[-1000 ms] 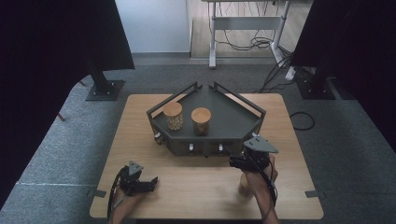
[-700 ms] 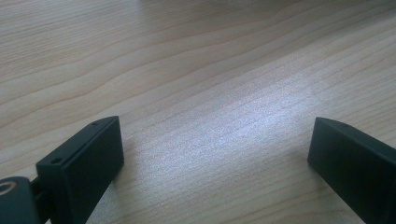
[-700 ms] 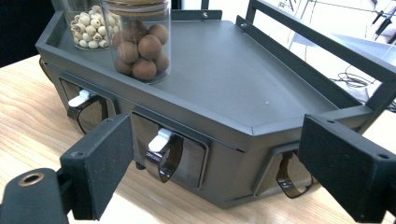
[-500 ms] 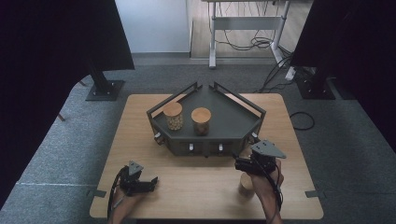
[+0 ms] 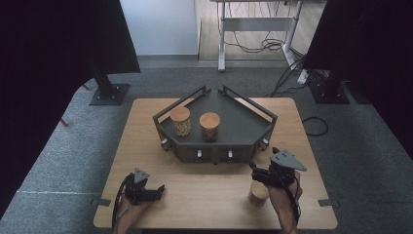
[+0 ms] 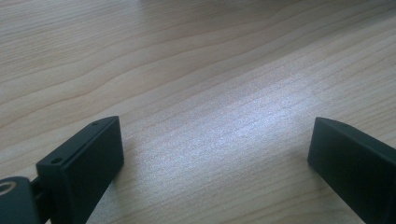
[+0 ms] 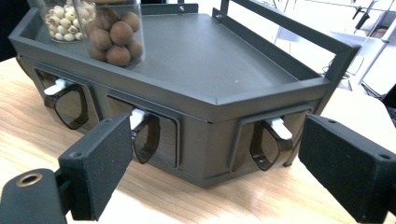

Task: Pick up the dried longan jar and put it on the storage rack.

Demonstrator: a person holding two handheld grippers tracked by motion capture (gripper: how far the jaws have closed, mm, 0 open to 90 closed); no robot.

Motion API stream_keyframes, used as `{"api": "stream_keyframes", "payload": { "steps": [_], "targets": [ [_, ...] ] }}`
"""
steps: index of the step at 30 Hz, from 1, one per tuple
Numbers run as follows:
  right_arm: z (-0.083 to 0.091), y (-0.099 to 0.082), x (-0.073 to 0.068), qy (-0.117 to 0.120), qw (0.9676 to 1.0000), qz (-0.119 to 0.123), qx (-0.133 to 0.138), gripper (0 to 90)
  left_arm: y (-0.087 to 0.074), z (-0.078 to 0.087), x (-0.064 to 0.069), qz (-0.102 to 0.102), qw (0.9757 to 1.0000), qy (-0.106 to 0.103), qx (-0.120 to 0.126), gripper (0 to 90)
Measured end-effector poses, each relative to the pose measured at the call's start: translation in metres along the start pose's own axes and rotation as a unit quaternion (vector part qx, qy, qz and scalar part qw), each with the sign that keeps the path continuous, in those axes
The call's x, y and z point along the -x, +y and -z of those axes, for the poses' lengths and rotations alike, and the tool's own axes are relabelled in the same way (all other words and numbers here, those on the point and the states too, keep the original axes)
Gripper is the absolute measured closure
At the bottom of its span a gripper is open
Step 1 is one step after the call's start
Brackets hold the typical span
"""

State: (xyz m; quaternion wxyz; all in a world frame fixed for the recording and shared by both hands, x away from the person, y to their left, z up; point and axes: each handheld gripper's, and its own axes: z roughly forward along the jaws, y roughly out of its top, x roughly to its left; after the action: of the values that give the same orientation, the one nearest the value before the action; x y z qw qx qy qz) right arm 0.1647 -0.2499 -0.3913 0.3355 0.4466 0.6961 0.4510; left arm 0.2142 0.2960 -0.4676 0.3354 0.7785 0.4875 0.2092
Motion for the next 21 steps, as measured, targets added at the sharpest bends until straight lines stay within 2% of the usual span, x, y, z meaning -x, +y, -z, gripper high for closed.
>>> {"api": "stream_keyframes", "payload": {
  "steps": [21],
  "targets": [
    [0.008, -0.021, 0.011, -0.033, 0.9991, -0.021, -0.012, 9.8, 0.0, 0.0, 0.001, 0.001, 1.0, 0.001, 0.0, 3.4]
  ]
}}
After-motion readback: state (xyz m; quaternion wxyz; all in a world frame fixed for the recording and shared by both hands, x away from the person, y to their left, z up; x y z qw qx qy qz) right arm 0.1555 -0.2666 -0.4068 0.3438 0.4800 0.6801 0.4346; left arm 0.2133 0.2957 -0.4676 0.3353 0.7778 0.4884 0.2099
